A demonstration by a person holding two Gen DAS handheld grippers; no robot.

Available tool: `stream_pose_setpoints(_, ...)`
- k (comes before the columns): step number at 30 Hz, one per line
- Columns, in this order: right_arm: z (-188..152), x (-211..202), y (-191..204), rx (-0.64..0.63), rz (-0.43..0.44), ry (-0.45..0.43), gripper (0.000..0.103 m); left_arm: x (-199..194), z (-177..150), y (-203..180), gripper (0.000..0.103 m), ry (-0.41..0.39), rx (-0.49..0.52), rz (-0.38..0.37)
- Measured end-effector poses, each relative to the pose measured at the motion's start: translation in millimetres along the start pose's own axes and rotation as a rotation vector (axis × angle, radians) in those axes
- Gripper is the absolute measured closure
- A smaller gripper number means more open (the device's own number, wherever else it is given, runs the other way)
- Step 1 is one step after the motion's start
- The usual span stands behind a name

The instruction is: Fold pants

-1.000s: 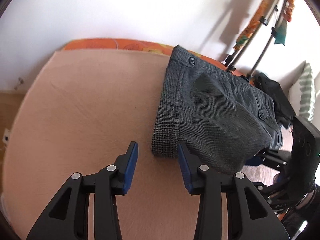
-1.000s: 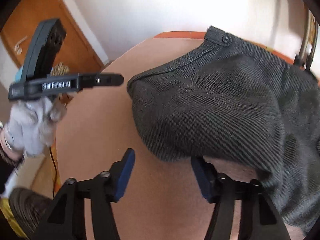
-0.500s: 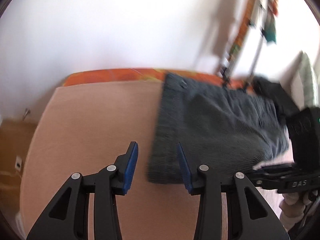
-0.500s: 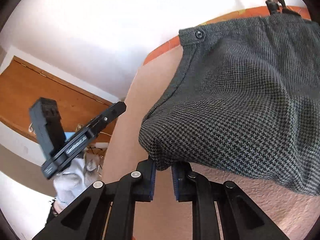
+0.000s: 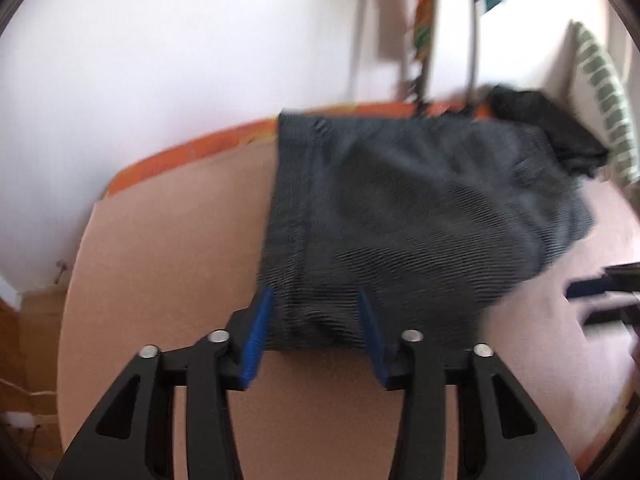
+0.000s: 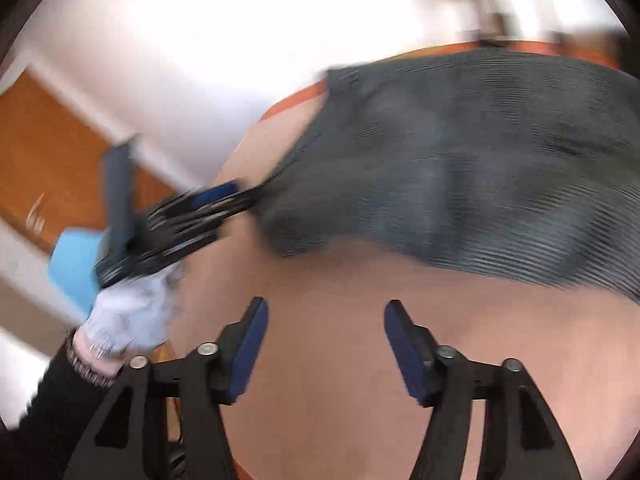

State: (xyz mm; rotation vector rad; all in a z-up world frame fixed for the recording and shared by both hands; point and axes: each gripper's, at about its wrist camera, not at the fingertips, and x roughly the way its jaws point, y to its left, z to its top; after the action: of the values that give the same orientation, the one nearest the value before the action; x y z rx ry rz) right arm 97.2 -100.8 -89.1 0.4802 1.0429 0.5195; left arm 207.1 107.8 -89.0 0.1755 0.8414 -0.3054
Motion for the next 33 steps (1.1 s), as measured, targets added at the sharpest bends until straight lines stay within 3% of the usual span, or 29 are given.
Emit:
stream_pose_setpoints(4,-5,-37,-61,0.264,-0.053,-0.14,0.034,-23,-4,-46,0.045,-0.027,0.143,-0.06)
stream_pose_setpoints(8,-15,-52,-104,0.484,-0.074,-0.211,0.029,-13,-13,-103,0.044,0.005,0.348,-0.051)
stream_pose_setpoints(14,-10,-44,-119,0.559,-0.046,-0.291,0.028,24,-21,-129,0.044,0.066,0.441,0.028)
stream_pose_setpoints(17,15,-33,-122,0.591,-0.05,-0.328,0.028,40,-25,-130,0.044,0.087,0.454,0.049)
stream_pose_setpoints(19,23,-38,-131,0.606,-0.056,-0.351,0.034,45,-26,-131,0.043,0.086,0.462,0.062)
stream_pose_setpoints(20,24,-40,-137,0.616,-0.054,-0.359,0.043,45,-25,-130,0.043,0.071,0.459,0.06)
stream_pose_setpoints(22,32,-30,-145,0.643,-0.041,-0.363,0.061,45,-24,-126,0.056,0.065,0.449,0.044)
stream_pose_setpoints(23,34,-32,-146,0.644,-0.043,-0.359,0.065,47,-24,-126,0.079,0.068,0.451,0.049)
stream_pose_setpoints(24,37,-35,-143,0.625,-0.047,-0.356,0.072,50,-23,-125,0.085,0.08,0.461,0.058)
stream_pose_setpoints(27,50,-55,-118,0.474,-0.101,-0.369,0.079,42,-18,-123,0.09,0.076,0.451,0.01)
stream_pose_setpoints(33,59,-110,-77,0.275,-0.198,-0.405,0.083,0,-9,-123,0.091,0.038,0.387,-0.124)
